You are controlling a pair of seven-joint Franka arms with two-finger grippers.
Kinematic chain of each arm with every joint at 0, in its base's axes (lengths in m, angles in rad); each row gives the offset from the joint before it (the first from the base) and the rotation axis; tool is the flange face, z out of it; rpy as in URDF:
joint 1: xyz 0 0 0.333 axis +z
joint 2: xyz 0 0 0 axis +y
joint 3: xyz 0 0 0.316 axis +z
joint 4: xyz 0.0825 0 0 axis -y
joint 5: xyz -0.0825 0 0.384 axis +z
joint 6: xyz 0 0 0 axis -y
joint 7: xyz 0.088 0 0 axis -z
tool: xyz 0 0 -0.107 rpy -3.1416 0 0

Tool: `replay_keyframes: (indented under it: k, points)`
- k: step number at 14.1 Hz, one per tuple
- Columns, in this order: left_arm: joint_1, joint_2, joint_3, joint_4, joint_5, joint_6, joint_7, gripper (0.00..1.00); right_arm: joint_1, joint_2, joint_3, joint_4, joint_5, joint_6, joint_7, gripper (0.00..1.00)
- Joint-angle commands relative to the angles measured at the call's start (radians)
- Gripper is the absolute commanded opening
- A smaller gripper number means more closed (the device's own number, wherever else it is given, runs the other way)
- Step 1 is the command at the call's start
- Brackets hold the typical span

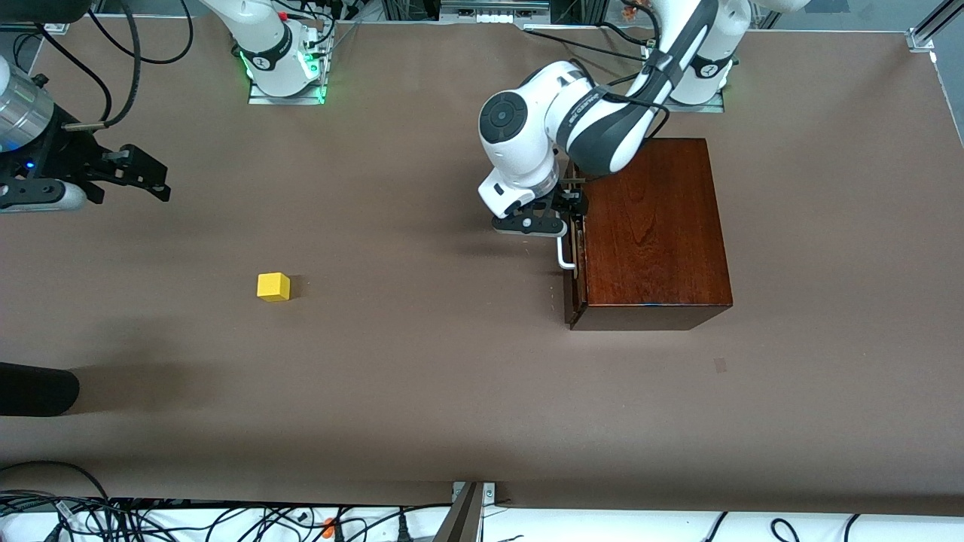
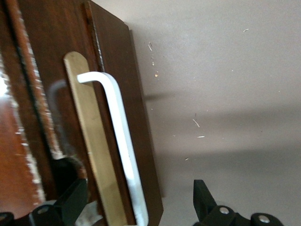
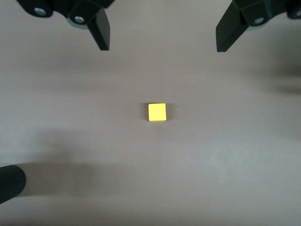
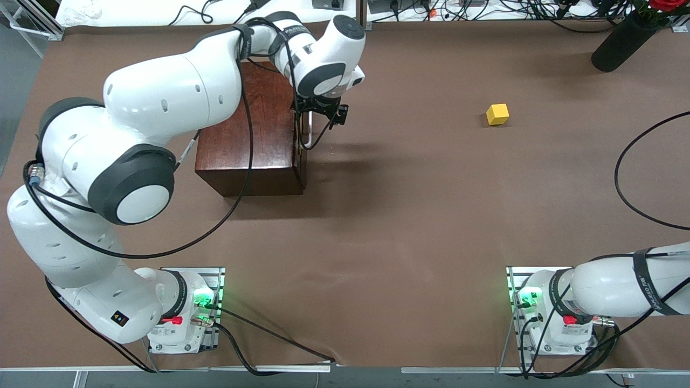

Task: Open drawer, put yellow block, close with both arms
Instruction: 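Pull the drawer open with the left gripper while the right gripper reaches the cube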

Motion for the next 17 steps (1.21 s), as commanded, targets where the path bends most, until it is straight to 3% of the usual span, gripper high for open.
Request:
replay_keyframes:
  k: [1, 6, 17]
  points:
    - [-0.021, 0.014, 0.010, -0.005, 0.032, 0.021, -0.036, 1.00, -0.011, 0.013, 0.002, 0.024, 0.015, -0.007, -0.011, 1.00]
    - [-0.020, 0.023, 0.010, -0.046, 0.032, 0.094, -0.051, 1.00, -0.005, 0.030, 0.005, 0.024, -0.001, 0.030, -0.009, 1.00]
    - [-0.053, 0.067, 0.006, -0.023, 0.029, 0.186, -0.142, 1.00, 0.012, 0.117, 0.012, 0.010, -0.024, 0.019, -0.114, 1.00]
